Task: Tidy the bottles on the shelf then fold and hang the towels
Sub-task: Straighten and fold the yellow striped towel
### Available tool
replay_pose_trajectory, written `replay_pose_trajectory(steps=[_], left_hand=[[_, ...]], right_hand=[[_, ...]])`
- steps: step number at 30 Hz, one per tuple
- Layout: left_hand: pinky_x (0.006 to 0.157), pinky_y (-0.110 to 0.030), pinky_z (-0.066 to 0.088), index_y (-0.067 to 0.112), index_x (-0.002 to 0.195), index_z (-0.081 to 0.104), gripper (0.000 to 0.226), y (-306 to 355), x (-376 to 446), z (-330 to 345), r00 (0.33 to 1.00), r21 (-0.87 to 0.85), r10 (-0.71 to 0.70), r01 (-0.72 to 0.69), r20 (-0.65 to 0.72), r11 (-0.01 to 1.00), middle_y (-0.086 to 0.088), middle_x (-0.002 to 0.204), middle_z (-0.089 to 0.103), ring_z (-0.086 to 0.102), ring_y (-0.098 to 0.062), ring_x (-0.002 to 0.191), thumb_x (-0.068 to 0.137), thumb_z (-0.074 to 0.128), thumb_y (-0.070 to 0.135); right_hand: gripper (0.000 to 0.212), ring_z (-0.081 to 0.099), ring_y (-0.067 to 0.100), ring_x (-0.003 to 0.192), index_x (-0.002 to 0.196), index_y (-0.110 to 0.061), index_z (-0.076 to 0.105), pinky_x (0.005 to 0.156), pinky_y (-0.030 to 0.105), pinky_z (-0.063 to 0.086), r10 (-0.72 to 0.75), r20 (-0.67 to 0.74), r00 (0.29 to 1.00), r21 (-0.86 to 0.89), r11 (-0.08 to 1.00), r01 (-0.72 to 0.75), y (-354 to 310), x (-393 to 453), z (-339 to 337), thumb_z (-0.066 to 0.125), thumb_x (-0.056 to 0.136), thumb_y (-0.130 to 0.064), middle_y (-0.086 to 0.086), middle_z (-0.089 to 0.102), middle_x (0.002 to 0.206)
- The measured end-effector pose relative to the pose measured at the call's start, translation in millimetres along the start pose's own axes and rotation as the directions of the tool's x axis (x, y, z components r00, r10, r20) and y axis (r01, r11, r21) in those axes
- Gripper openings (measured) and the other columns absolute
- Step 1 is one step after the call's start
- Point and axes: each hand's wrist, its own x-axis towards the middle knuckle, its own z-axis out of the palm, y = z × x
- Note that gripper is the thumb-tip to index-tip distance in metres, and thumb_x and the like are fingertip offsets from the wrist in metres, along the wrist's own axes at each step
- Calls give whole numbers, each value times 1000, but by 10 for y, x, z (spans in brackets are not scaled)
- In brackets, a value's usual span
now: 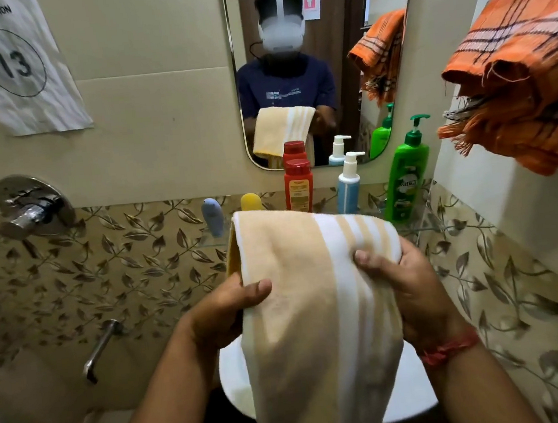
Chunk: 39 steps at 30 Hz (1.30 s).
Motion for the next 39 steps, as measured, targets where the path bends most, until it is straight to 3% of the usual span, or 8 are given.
replay_pose_trajectory(steps=[3,8,14,17,26,29,33,39], left_hand=[[79,-35,60,12,129,59,88,-120,-45,-20,997,-11,47,-47,61,999,-10,114,74,71,-26,102,55,94,45],[78,-34,61,10,114,67,44,-165,78,178,949,14,197,-200,-244,980,-9,101,76,72,-25,95,70,73,6],[71,-34,61,10,105,75,68,-221,45,117,992,-131,55,-70,-116,989,-12,99,76,74,-24,86,45,98,32],[69,-33,61,10,100,78,49,-252,38,147,983,-136,79,-102,-166,985,-12,97,76,74,-25,83,56,92,25],[81,-36,57,15,116,59,35,-91,179,283,692,346,298,-74,-657,935,0,100,72,69,-16,94,88,74,28],[86,-35,58,28,139,40,63,-54,123,276,791,321,306,-146,-530,936,0,113,73,72,-15,99,88,72,8],[82,-22,57,38,141,38,74,-18,48,285,841,339,395,-273,-370,900,6,116,69,70,-7,104,89,63,-9],[78,-22,58,36,130,54,53,10,113,315,704,498,523,-272,-480,823,-3,110,67,70,-12,97,92,66,1]], right_hand=[[31,73,24,84,107,-13,66,72,37,62,58,18,998,52,997,-59,-85,29,-8,67,76,-10,9,76,93],[61,71,26,96,129,-14,52,71,33,59,187,156,970,-60,982,-179,48,-119,-189,66,71,-2,11,73,108],[39,72,21,81,112,-16,64,67,34,61,81,6,997,3,997,-81,-25,-97,-118,62,74,-7,7,76,92],[35,73,21,78,110,-16,66,67,34,61,124,-5,992,52,991,-124,25,-120,-98,59,76,-11,8,76,90],[22,73,24,77,113,-4,64,61,33,59,207,-148,967,41,978,-203,17,-33,-112,55,93,-1,16,74,95],[45,71,26,93,131,-5,53,67,36,58,248,-162,955,-194,941,-277,-76,-10,-207,67,89,-9,16,67,117],[79,61,30,113,139,-41,37,89,51,56,124,-200,972,-570,792,-219,-227,-16,-255,80,73,-42,5,50,138],[83,71,27,98,143,-26,39,76,39,61,166,-9,986,-147,975,-165,-203,-72,-208,73,73,0,17,66,118]])
